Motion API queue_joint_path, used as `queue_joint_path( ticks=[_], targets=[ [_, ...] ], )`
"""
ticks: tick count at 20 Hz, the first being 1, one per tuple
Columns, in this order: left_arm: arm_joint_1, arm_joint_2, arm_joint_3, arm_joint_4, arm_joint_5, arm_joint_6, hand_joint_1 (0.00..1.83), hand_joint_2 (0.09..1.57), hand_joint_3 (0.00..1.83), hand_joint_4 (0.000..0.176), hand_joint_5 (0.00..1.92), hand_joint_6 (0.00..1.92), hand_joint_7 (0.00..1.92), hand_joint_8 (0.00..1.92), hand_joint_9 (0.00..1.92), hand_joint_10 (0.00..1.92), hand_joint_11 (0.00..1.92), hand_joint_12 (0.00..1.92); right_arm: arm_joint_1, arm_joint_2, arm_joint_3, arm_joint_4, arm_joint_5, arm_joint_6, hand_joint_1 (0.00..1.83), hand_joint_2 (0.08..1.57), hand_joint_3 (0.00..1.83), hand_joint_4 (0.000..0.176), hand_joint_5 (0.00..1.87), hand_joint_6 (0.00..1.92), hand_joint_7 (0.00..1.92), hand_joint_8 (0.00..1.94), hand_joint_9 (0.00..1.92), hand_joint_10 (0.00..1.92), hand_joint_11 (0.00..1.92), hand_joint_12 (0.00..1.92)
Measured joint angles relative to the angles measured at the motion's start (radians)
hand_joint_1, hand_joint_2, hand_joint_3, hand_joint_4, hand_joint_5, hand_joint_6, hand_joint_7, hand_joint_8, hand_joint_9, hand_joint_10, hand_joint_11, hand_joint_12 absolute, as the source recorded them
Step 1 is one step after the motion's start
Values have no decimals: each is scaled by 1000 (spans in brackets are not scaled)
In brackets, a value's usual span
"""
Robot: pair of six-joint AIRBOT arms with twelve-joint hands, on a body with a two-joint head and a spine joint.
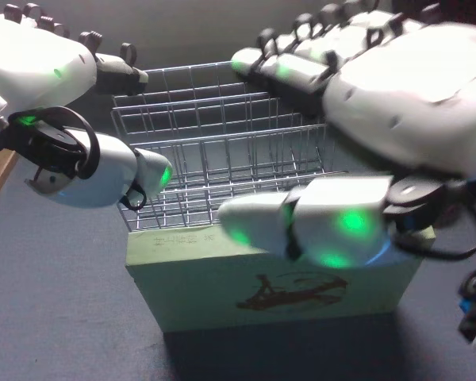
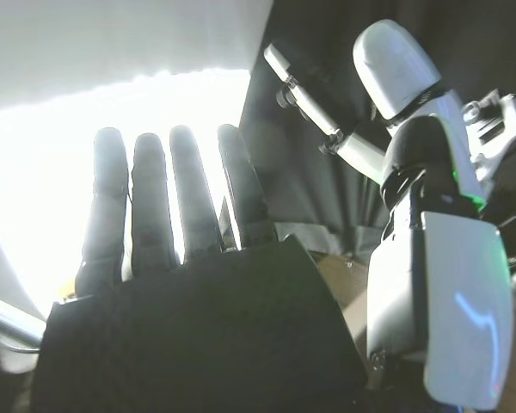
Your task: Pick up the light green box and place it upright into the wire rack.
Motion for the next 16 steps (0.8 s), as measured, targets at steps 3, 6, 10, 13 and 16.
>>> queue_joint_path(
  ticks=[3, 6, 10, 13, 16],
  targets=[
    [11, 1, 21, 7, 0, 14, 168, 1205, 1, 107, 230, 2, 241, 0, 226, 3, 0, 622, 7, -80, 24, 148, -57, -93, 285, 997, 0, 26, 28, 0, 72, 2, 70, 1, 0, 496],
    [40, 12, 56, -6, -12, 24, 169, 1209, 2, 108, 240, 3, 244, 1, 234, 3, 0, 684, 6, -132, 70, 267, -82, -132, 502, 994, 0, 13, 2, 0, 61, 0, 70, 1, 0, 485],
    [79, 32, 121, 16, -79, 27, 171, 1212, 2, 108, 241, 1, 244, 0, 242, 3, 0, 720, -14, -178, 112, 268, -83, -148, 712, 956, 0, 14, 24, 5, 59, 0, 68, 0, 0, 352],
    [81, 57, 149, 33, -119, 27, 171, 1213, 1, 107, 238, 0, 245, 1, 245, 4, 0, 724, -12, -210, 180, 420, -57, -217, 796, 942, 0, 15, 55, 12, 58, 0, 79, 3, 0, 328],
    [85, 76, 161, 35, -131, 27, 172, 1212, 1, 108, 240, 1, 245, 0, 246, 2, 0, 711, -7, -217, 209, 491, -53, -262, 797, 944, 0, 14, 52, 9, 62, 2, 68, 0, 0, 326]
  ],
)
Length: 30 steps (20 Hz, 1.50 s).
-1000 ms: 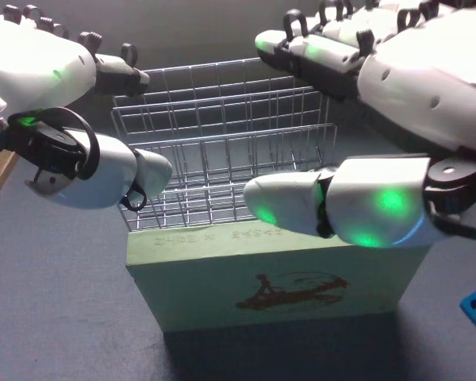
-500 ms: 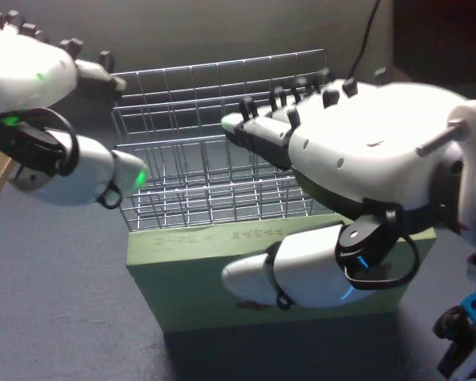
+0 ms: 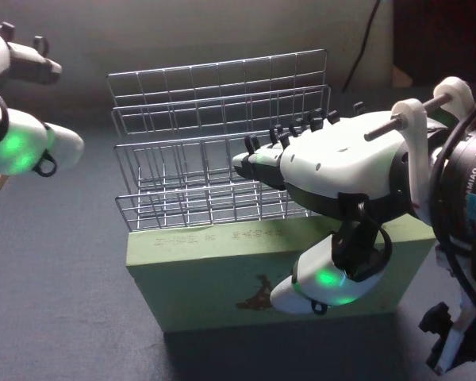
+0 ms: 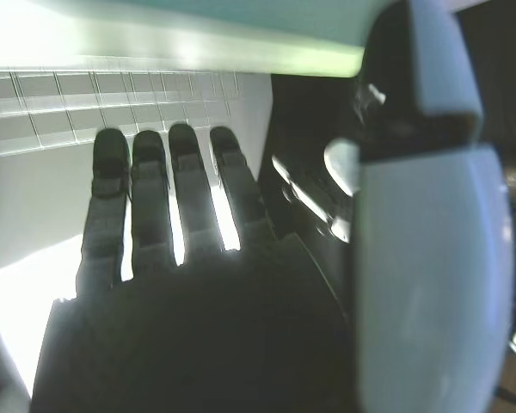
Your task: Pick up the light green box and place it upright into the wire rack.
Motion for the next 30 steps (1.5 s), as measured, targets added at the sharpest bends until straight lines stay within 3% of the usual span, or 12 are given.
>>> queue_joint_path(
  ticks=[8, 13, 16, 20, 24, 27, 28, 29, 30],
  targets=[
    [0, 5, 4, 1, -6, 0, 173, 1215, 1, 108, 243, 1, 245, 0, 246, 2, 0, 705, -9, -57, 55, 45, 15, -46, 803, 949, 0, 11, 86, 11, 111, 10, 85, 5, 0, 342],
    [-1, 5, 4, 0, -3, 0, 176, 1216, 1, 107, 242, 0, 244, 0, 246, 1, 0, 704, -26, -71, 82, 64, 8, -49, 851, 987, 4, 0, 216, 16, 237, 12, 206, 17, 0, 703],
    [-1, 5, 4, 0, -3, 0, 180, 1221, 2, 108, 241, 0, 242, 0, 234, 0, 0, 659, -24, -71, 82, 66, 10, -50, 855, 998, 3, 0, 264, 12, 286, 8, 249, 13, 0, 779],
    [-1, 5, 4, 0, -3, 0, 181, 1221, 1, 108, 243, 1, 240, 1, 218, 0, 0, 610, -5, -70, 82, 55, 16, -42, 898, 1041, 4, 0, 394, 14, 440, 8, 404, 21, 13, 1066],
    [-1, 5, 3, -3, -3, 0, 182, 1219, 0, 108, 245, 1, 246, 3, 229, 4, 0, 616, -3, -69, 82, 38, 22, -37, 1032, 1100, 1, 0, 619, 14, 729, 9, 757, 53, 315, 1170],
    [-1, 5, 3, -3, -3, 0, 185, 1219, 0, 108, 245, 1, 246, 2, 224, 2, 0, 621, -8, -69, 81, 40, 28, -41, 1114, 1121, 1, 0, 809, 44, 910, 41, 920, 110, 482, 1237],
    [-1, 5, 3, -3, -3, 0, 186, 1220, 0, 108, 246, 1, 251, 4, 221, 0, 0, 622, -9, -69, 81, 41, 28, -41, 1192, 1155, 3, 0, 773, 979, 986, 828, 977, 182, 548, 1288],
    [-1, 5, 3, -3, -3, 0, 187, 1219, 0, 108, 246, 1, 252, 4, 220, 0, 0, 622, -9, -69, 81, 40, 29, -42, 1198, 1185, 4, 0, 721, 1223, 953, 1088, 958, 350, 575, 1346],
    [-3, 5, 3, -5, -3, 0, 188, 1219, 0, 108, 246, 1, 255, 4, 220, 0, 0, 597, -9, -69, 81, 39, 29, -45, 1319, 1189, 5, 0, 688, 1223, 902, 1121, 831, 1208, 605, 1403]
  ],
)
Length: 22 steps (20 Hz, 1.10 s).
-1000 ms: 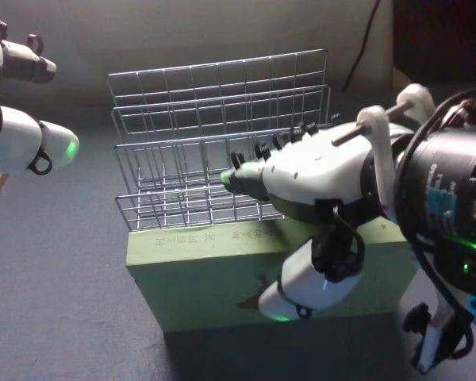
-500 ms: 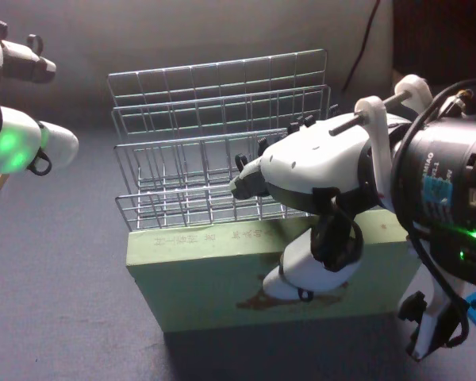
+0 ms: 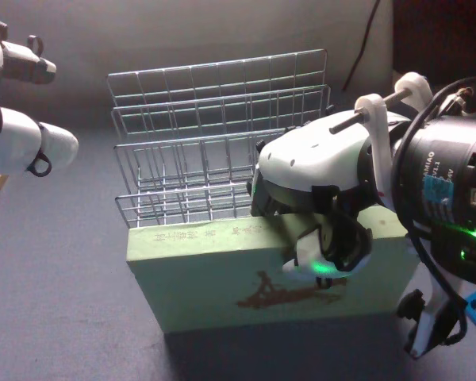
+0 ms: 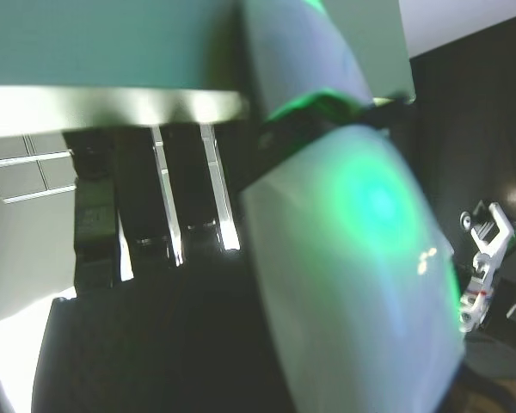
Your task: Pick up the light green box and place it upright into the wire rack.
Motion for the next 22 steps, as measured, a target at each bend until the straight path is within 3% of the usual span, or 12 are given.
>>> queue_joint_path(
  ticks=[1, 2, 4, 5, 12, 13, 14, 16, 22],
  targets=[
    [0, 0, 0, 0, 0, 1, 188, 1219, 0, 108, 246, 1, 255, 4, 220, 0, 0, 597, 0, 0, 0, 0, -1, -1, 1319, 1189, 5, 0, 688, 1223, 902, 1121, 831, 1208, 605, 1403],
    [0, 0, -5, 0, 3, 0, 187, 1220, 0, 108, 246, 0, 259, 3, 222, 1, 0, 577, 1, 4, -3, 2, 2, -2, 1342, 1197, 1, 0, 675, 1228, 875, 1164, 794, 1403, 616, 1441],
    [-2, 0, -6, -2, 3, 1, 187, 1220, 0, 108, 246, 1, 262, 3, 226, 2, 0, 572, 4, 11, -10, 2, 4, -2, 1351, 1187, 0, 0, 733, 1147, 867, 1184, 816, 1437, 661, 1511],
    [-2, 0, -6, -5, 4, 0, 188, 1221, 1, 109, 246, 1, 263, 3, 227, 2, 0, 569, 11, 18, -15, 6, 3, -5, 1208, 1175, 0, 0, 812, 1129, 926, 1220, 843, 1182, 679, 1552],
    [-4, 2, -6, -13, 10, 0, 206, 1217, 0, 108, 240, 0, 258, 0, 227, 1, 0, 563, 93, 66, -43, -2, -2, -8, 1204, 1175, 0, 0, 810, 1132, 932, 1219, 845, 1157, 681, 1549],
    [-4, 6, -6, -16, 8, 0, 207, 1217, 0, 109, 238, 0, 257, 0, 227, 1, 0, 563, 116, 74, -43, -3, -2, -7, 1325, 1177, 4, 0, 770, 1131, 881, 1188, 832, 1379, 679, 1545],
    [-4, 10, -7, -18, 10, 1, 207, 1217, 0, 109, 237, 0, 256, 0, 227, 1, 0, 563, 134, 80, -43, -3, -4, -11, 1348, 1179, 3, 0, 762, 1133, 870, 1185, 825, 1426, 683, 1548],
    [-5, 16, -7, -17, 15, 0, 207, 1216, 0, 109, 237, 0, 250, 0, 221, 0, 0, 565, 169, 88, -43, -14, -6, -29, 1208, 1177, 0, 0, 805, 1137, 927, 1224, 837, 1165, 688, 1538],
    [-5, 23, 3, -18, 17, 5, 206, 1216, 0, 109, 225, 1, 244, 1, 228, 5, 0, 595, 255, 106, -41, -13, -8, -111, 1213, 1167, 0, 0, 814, 1119, 962, 1187, 860, 1114, 703, 1521]
  ],
)
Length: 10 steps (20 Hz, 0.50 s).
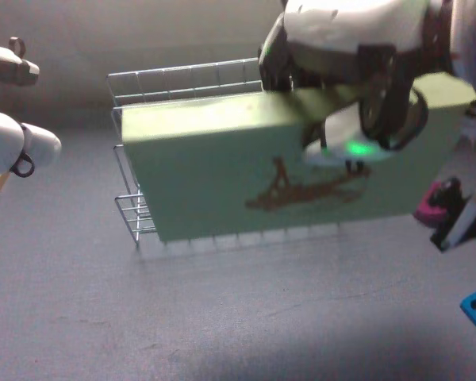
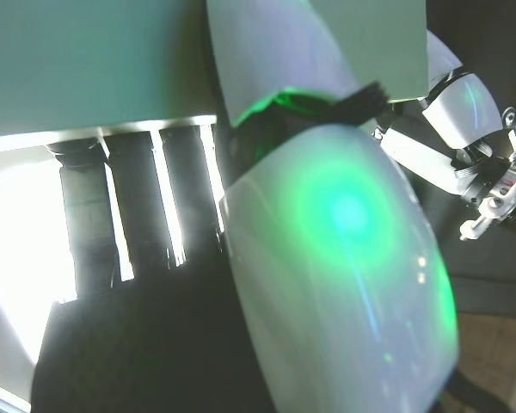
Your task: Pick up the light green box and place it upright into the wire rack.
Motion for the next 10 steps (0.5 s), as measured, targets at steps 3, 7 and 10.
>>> queue_joint_path(
  ticks=[3, 7, 10],
  targets=[
    [0, 0, 0, -5, -1, 4, 207, 1216, 0, 109, 226, 1, 247, 2, 230, 5, 0, 598, 51, -13, 25, -8, 14, -23, 1207, 1168, 0, 0, 825, 1117, 948, 1191, 860, 1113, 705, 1520],
    [0, 0, 0, -11, -1, 9, 206, 1216, 0, 109, 226, 1, 248, 2, 230, 4, 0, 601, 77, -78, 95, -6, 16, -60, 1208, 1171, 1, 0, 809, 1130, 950, 1196, 862, 1110, 700, 1510],
    [-5, 2, 6, -14, -3, 19, 203, 1217, 0, 109, 226, 1, 245, 0, 230, 3, 0, 603, 77, -139, 149, -6, 14, -80, 1208, 1171, 1, 0, 809, 1129, 950, 1197, 862, 1110, 699, 1510]
  ],
)
